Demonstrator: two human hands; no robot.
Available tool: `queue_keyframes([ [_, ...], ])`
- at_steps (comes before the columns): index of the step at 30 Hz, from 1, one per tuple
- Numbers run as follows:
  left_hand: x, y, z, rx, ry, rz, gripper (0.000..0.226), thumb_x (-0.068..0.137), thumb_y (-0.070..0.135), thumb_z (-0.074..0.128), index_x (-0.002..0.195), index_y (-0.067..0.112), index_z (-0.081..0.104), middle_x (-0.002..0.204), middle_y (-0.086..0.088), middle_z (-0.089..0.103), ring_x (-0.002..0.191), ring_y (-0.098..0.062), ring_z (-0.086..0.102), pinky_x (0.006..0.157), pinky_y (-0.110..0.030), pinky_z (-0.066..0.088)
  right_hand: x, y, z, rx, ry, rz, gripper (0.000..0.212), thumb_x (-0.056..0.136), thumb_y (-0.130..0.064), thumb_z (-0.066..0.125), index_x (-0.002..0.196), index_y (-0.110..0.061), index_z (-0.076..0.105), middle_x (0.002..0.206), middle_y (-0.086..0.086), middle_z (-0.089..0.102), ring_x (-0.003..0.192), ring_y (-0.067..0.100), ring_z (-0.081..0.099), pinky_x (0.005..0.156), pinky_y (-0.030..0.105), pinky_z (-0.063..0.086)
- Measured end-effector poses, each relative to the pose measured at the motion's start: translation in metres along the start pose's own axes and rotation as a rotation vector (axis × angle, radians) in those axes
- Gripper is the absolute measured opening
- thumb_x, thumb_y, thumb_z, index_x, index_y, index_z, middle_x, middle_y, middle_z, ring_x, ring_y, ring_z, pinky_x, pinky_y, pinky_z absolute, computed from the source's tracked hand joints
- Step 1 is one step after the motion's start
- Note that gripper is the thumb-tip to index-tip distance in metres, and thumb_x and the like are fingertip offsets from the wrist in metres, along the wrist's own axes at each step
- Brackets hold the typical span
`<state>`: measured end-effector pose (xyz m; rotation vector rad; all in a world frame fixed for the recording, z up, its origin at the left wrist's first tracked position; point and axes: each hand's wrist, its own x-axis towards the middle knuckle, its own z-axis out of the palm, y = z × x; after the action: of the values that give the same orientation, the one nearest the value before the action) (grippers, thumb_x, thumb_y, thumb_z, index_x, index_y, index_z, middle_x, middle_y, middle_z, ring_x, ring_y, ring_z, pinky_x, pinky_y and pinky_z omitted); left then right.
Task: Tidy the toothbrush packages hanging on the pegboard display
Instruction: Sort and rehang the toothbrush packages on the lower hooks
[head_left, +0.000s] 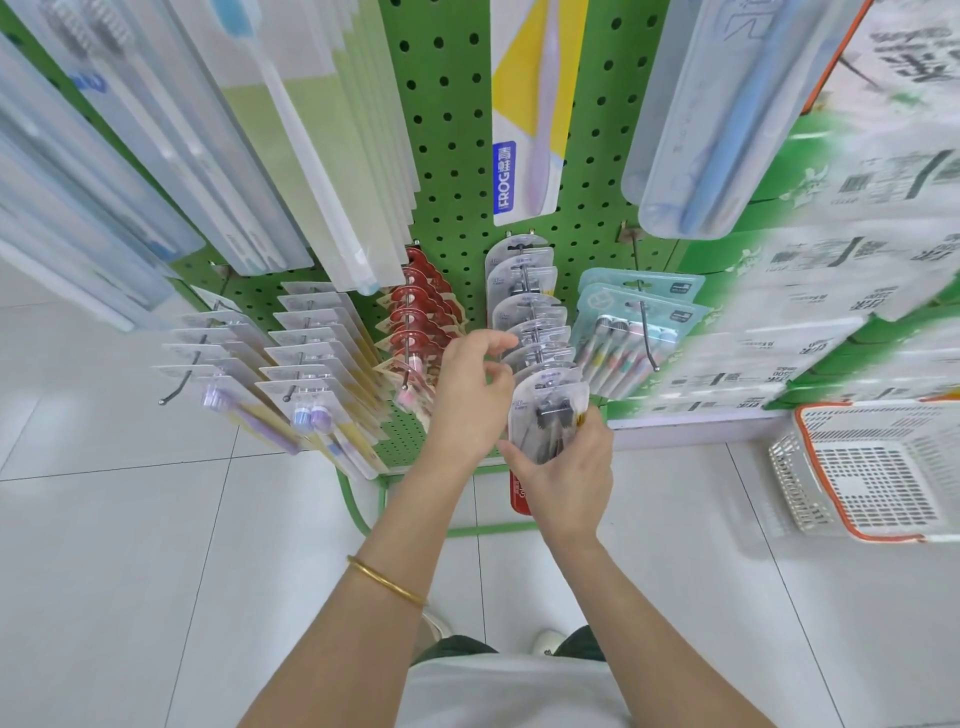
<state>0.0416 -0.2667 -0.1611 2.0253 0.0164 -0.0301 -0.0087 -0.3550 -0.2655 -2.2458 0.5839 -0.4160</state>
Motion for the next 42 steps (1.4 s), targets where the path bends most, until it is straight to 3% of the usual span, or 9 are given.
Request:
queue_keyframes([
  [5, 0.002, -0.002, 0.001, 0.028, 0.011, 0.004, 0.032, 0.092, -0.002, 0.045, 0.110, 0.021, 0.057, 0.123, 0.000, 0.049, 0.085, 0.003, 0.052, 0.081, -0.007, 0.041, 0.007, -0.002, 0.004, -0.005, -0.031, 0.016, 0.097, 0.053, -0.054, 0.085, 0.124, -0.002, 0.045, 0.103, 0.009, 0.053, 0.095, 0.029, 0.052, 0.075, 0.044, 0.048],
  [12, 0.006, 0.001, -0.003, 0.096, 0.047, 0.043, 0.037, 0.090, -0.005, 0.042, 0.112, 0.019, 0.059, 0.117, 0.000, 0.047, 0.082, 0.006, 0.050, 0.077, 0.002, 0.035, 0.021, -0.006, 0.016, 0.083, -0.001, 0.000, 0.092, 0.052, -0.038, 0.091, 0.119, 0.006, 0.046, 0.103, 0.016, 0.051, 0.096, 0.031, 0.046, 0.081, 0.039, 0.043],
  [16, 0.012, 0.005, -0.007, 0.111, 0.057, 0.048, 0.035, 0.092, -0.003, 0.042, 0.114, 0.020, 0.058, 0.114, 0.002, 0.043, 0.079, 0.011, 0.048, 0.081, -0.006, 0.037, 0.027, -0.012, 0.023, 0.122, 0.028, 0.017, 0.093, 0.051, -0.035, 0.092, 0.119, 0.008, 0.046, 0.102, 0.017, 0.050, 0.091, 0.027, 0.044, 0.078, 0.033, 0.038],
  [19, 0.020, 0.009, -0.008, 0.142, 0.054, 0.063, 0.035, 0.092, -0.003, 0.042, 0.116, 0.018, 0.057, 0.116, 0.002, 0.043, 0.084, 0.009, 0.049, 0.087, -0.015, 0.039, 0.032, -0.014, 0.028, 0.131, 0.019, 0.038, 0.097, 0.051, -0.035, 0.092, 0.123, 0.009, 0.043, 0.106, 0.019, 0.050, 0.097, 0.033, 0.048, 0.081, 0.036, 0.040],
  [23, 0.044, 0.012, -0.004, 0.228, 0.053, 0.093, 0.038, 0.090, -0.001, 0.038, 0.120, 0.011, 0.058, 0.122, -0.003, 0.048, 0.095, -0.007, 0.050, 0.096, -0.021, 0.039, 0.034, -0.015, 0.027, 0.151, -0.042, 0.076, 0.098, 0.056, -0.035, 0.090, 0.130, 0.004, 0.038, 0.117, 0.017, 0.046, 0.108, 0.031, 0.044, 0.088, 0.040, 0.041],
  [27, 0.080, 0.009, 0.003, 0.334, 0.088, 0.113, 0.032, 0.087, -0.002, 0.036, 0.106, 0.000, 0.062, 0.109, -0.027, 0.057, 0.103, -0.041, 0.054, 0.090, -0.049, 0.045, 0.035, -0.012, 0.022, 0.136, -0.094, 0.079, 0.101, 0.056, -0.037, 0.090, 0.133, 0.001, 0.036, 0.119, 0.014, 0.046, 0.111, 0.028, 0.043, 0.091, 0.038, 0.041],
  [31, 0.104, 0.014, 0.005, 0.417, 0.168, 0.102, 0.037, 0.094, 0.002, 0.038, 0.119, 0.013, 0.063, 0.122, -0.014, 0.056, 0.113, -0.031, 0.051, 0.092, -0.038, 0.044, 0.036, -0.008, 0.012, 0.155, -0.156, 0.074, 0.103, 0.058, -0.035, 0.090, 0.138, -0.003, 0.032, 0.129, 0.013, 0.043, 0.120, 0.026, 0.040, 0.096, 0.041, 0.042],
  [37, 0.129, 0.015, 0.010, 0.576, 0.100, 0.157, 0.025, 0.095, 0.014, 0.047, 0.108, 0.016, 0.068, 0.112, -0.011, 0.060, 0.104, -0.031, 0.054, 0.075, -0.034, 0.043, 0.034, -0.012, -0.003, 0.177, -0.166, -0.020, 0.107, 0.059, -0.031, 0.089, 0.143, -0.006, 0.028, 0.139, 0.012, 0.040, 0.129, 0.024, 0.034, 0.105, 0.039, 0.036],
  [42, 0.136, 0.019, 0.008, 0.571, 0.052, 0.191, 0.021, 0.093, 0.012, 0.049, 0.093, 0.011, 0.071, 0.102, -0.010, 0.067, 0.093, -0.031, 0.060, 0.075, -0.040, 0.053, 0.035, -0.019, -0.014, 0.150, -0.163, -0.086, 0.111, 0.063, -0.038, 0.087, 0.147, -0.006, 0.022, 0.145, 0.011, 0.035, 0.136, 0.023, 0.028, 0.110, 0.029, 0.026],
])
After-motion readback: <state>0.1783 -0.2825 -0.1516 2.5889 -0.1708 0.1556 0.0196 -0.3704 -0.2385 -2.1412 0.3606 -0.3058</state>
